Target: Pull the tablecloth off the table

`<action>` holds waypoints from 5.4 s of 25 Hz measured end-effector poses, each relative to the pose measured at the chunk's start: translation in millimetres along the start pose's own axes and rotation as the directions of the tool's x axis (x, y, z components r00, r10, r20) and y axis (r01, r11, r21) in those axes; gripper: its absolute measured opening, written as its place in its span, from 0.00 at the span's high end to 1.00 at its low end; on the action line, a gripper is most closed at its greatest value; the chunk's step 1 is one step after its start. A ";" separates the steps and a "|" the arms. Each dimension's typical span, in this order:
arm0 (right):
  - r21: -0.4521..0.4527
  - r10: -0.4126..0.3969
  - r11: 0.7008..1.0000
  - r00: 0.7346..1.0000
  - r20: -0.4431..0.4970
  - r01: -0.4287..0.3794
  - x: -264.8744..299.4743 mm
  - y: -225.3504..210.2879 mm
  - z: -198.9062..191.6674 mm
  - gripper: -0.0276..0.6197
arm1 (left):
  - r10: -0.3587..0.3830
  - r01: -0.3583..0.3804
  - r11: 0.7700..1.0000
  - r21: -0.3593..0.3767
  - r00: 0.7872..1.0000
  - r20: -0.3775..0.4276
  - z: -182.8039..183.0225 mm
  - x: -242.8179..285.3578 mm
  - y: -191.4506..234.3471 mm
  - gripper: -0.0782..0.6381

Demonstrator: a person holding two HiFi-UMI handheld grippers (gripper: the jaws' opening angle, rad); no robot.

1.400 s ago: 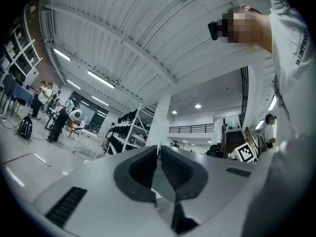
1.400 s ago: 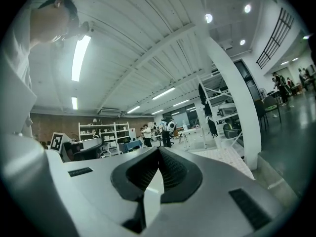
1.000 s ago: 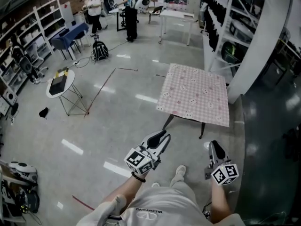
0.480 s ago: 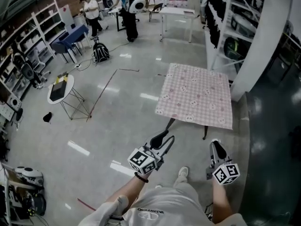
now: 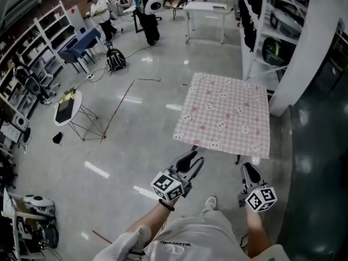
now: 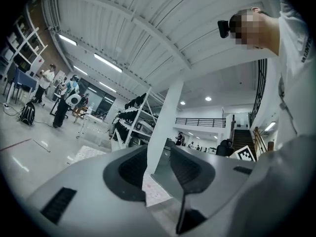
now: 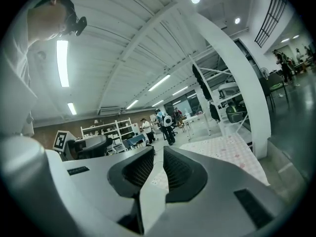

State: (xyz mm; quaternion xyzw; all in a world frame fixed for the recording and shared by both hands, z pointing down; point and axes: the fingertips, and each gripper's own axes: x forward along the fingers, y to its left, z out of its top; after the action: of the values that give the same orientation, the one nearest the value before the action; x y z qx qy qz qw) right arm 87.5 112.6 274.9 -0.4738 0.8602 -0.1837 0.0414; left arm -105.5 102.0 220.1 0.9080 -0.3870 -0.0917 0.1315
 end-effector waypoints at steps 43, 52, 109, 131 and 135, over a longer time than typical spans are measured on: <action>0.615 0.032 0.777 0.968 -0.250 0.133 136.4 -209.5 -200.7 0.78 | 0.062 -0.169 0.842 -0.511 0.973 -0.221 -278.4 181.7 102.4 0.71; 0.682 -0.023 0.701 0.963 -0.268 0.207 139.2 -226.9 -260.6 0.78 | 0.057 -0.200 0.781 -0.591 0.966 -0.250 -344.4 172.1 132.7 0.71; 0.819 -0.265 0.548 0.964 -0.025 0.172 160.0 -282.9 -293.6 0.93 | 0.279 -0.187 0.518 -0.835 0.959 -0.042 -393.4 155.1 236.3 0.88; 0.858 -0.264 0.486 0.964 -0.034 0.163 159.9 -283.7 -294.9 0.94 | 0.275 -0.209 0.517 -0.830 0.959 -0.070 -394.8 155.0 236.7 0.88; 0.865 -0.256 0.476 0.966 -0.035 0.157 159.7 -283.7 -295.3 0.94 | 0.277 -0.214 0.523 -0.825 0.958 -0.073 -394.6 154.6 235.5 0.88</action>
State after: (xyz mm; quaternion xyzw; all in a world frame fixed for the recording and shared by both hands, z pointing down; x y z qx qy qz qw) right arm 154.6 -75.4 666.5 -0.4985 0.5874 -0.5669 0.2918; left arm -53.8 -101.0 657.4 0.6725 -0.4268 -0.2733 0.5393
